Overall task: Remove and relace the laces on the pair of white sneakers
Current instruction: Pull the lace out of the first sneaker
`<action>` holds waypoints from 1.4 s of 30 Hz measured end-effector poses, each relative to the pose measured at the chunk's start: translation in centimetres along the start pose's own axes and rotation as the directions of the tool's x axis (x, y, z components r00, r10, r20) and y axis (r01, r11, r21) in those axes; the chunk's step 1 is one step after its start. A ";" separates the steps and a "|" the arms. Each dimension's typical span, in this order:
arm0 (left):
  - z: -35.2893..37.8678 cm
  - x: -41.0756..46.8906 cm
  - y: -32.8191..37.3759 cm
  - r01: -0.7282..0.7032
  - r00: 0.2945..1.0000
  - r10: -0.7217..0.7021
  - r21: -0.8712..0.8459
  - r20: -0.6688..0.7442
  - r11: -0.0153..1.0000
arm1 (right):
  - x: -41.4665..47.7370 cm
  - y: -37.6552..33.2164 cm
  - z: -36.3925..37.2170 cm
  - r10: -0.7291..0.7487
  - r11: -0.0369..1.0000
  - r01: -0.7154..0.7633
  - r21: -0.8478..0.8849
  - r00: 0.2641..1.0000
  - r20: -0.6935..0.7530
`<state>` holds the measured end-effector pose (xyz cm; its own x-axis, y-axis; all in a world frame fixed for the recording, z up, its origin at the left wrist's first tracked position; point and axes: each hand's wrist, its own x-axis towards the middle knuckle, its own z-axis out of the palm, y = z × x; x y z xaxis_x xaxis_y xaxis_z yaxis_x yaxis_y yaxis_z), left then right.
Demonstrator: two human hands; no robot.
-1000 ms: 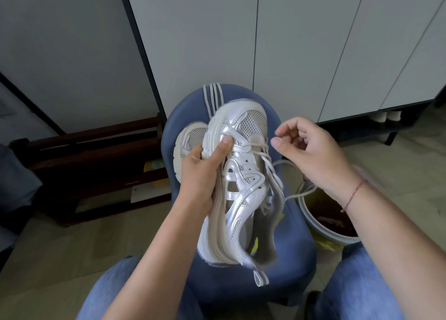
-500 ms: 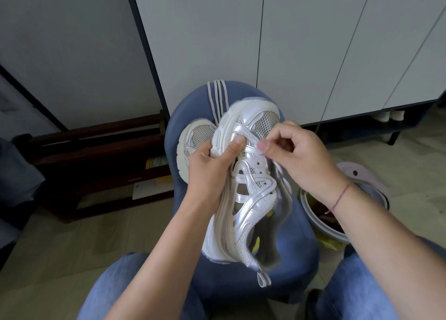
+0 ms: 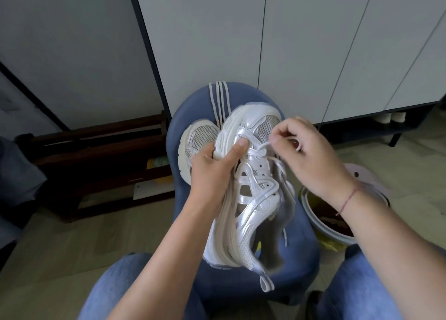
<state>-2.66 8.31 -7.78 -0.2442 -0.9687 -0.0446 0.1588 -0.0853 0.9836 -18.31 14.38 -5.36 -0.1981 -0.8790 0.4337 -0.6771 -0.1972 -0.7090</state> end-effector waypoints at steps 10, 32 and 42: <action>-0.2 0.2 0.0 0.060 0.998 -0.060 -0.055 0.017 0.997 | 0.8 1.0 -1.9 0.021 0.998 0.003 0.061 0.921 -0.389; 0.3 0.2 -0.6 -0.004 1.000 0.005 -0.028 0.024 1.000 | 0.4 0.9 1.3 -0.269 0.894 0.211 -0.394 0.958 -0.096; 0.1 0.1 -0.3 0.030 1.000 -0.029 -0.047 0.011 0.998 | 0.8 1.7 0.3 -0.271 0.936 0.168 -0.309 0.904 -0.331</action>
<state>-2.81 8.25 -8.08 -0.2594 -0.9631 -0.0715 0.1965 -0.1251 0.9725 -19.43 13.20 -6.37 -0.2298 -0.5972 0.7685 -0.8860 -0.1984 -0.4191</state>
